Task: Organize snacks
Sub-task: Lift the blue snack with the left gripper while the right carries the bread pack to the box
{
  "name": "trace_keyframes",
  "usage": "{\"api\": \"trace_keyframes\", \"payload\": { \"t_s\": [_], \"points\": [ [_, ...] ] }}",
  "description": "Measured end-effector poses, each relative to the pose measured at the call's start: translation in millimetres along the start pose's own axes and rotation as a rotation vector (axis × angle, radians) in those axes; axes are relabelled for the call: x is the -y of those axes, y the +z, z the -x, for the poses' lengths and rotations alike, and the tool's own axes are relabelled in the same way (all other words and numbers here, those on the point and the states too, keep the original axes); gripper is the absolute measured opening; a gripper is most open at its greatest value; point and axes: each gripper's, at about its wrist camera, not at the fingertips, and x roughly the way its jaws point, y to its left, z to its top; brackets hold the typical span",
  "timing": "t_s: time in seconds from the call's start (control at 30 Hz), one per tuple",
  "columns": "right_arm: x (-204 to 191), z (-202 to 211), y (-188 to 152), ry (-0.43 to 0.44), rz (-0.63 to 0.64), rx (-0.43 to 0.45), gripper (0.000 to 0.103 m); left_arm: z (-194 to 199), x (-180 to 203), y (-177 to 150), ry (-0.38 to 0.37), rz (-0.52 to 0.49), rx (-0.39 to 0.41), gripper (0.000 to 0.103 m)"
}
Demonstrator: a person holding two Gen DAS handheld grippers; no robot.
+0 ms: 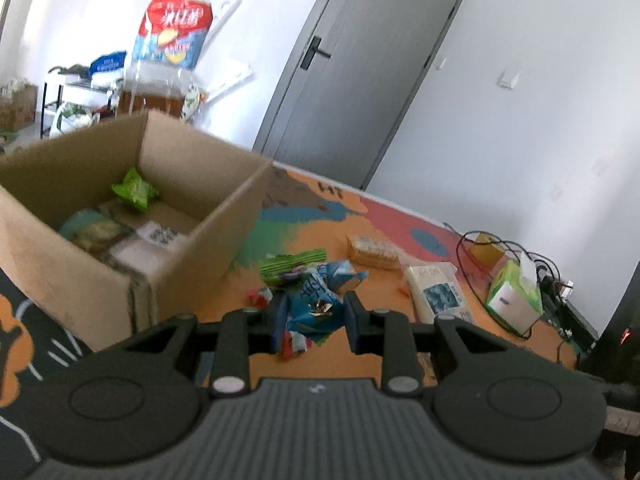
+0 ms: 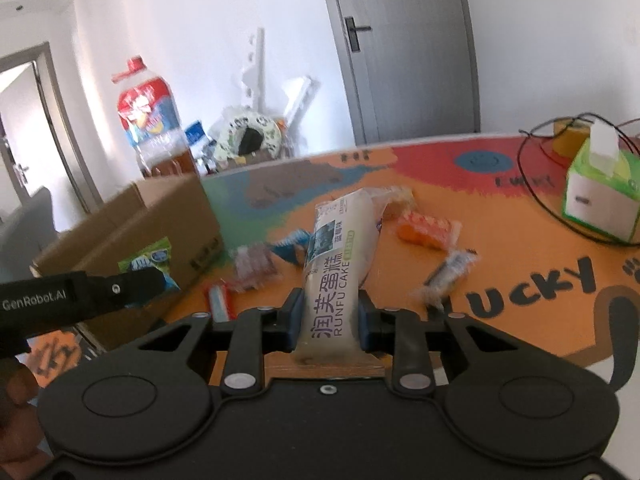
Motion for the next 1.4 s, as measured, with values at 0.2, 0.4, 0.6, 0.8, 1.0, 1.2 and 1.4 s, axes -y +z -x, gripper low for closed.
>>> {"api": "trace_keyframes", "payload": {
  "t_s": [0.2,0.4,0.6,0.8,1.0,1.2,1.4],
  "points": [
    [-16.7,11.8,12.3,0.048,0.012,0.042,0.028,22.8,2.2,13.4,-0.002,-0.029,0.053,0.029],
    [-32.9,14.8,20.1,0.090,0.012,0.065,0.028,35.6,-5.1,27.5,0.012,-0.042,0.082,0.029],
    [-49.0,13.8,23.3,0.122,0.018,0.070,0.028,50.5,-13.7,33.0,0.027,-0.052,0.101,0.029],
    [-64.4,14.6,25.1,0.145,0.018,0.073,0.028,59.1,-25.3,38.1,0.043,-0.042,0.111,0.029],
    [-81.3,11.8,25.6,0.170,0.017,0.055,0.028,66.3,-39.9,44.1,0.048,-0.022,0.119,0.029],
    [-99.9,4.4,25.9,0.182,0.029,0.045,0.028,72.4,-58.5,50.8,0.065,-0.011,0.126,0.029],
    [-113.4,-4.4,29.1,0.182,0.020,0.042,0.028,70.0,-78.9,60.2,0.078,-0.008,0.120,0.029]
  ]
}}
